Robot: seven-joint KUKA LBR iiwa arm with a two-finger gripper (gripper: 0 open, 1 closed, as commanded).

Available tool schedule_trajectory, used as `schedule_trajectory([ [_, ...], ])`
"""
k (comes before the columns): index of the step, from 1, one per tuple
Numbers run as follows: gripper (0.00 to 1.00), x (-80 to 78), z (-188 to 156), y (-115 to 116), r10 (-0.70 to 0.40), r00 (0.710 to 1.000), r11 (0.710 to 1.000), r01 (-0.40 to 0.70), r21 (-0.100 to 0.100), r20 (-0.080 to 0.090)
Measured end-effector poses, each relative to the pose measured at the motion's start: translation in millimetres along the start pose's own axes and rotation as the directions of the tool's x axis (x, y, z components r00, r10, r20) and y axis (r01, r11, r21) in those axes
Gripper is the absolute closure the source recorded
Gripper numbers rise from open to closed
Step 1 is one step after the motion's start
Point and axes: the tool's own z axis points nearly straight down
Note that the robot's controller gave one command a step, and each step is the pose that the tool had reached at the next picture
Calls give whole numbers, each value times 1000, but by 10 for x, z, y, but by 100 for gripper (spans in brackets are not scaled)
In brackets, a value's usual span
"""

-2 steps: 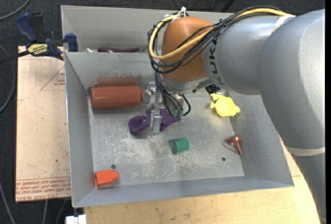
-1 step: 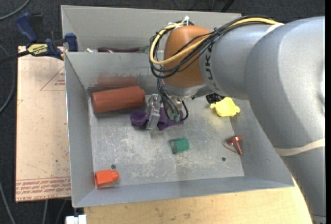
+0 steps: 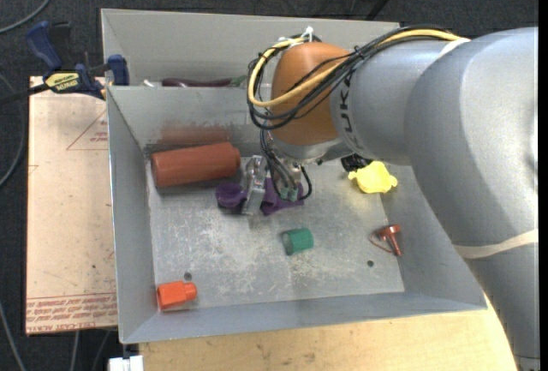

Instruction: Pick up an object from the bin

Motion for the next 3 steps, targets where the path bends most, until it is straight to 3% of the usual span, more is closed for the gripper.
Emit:
schedule_trajectory([
  [1, 100, 118, -991, 7, 13, 1000, 1000, -13, -2, 3],
  [2, 100, 118, -991, 6, 13, 1000, 1000, -13, -2, 3],
  [3, 100, 103, -2412, 70, 14, 1000, 1000, -14, -4, 8],
])
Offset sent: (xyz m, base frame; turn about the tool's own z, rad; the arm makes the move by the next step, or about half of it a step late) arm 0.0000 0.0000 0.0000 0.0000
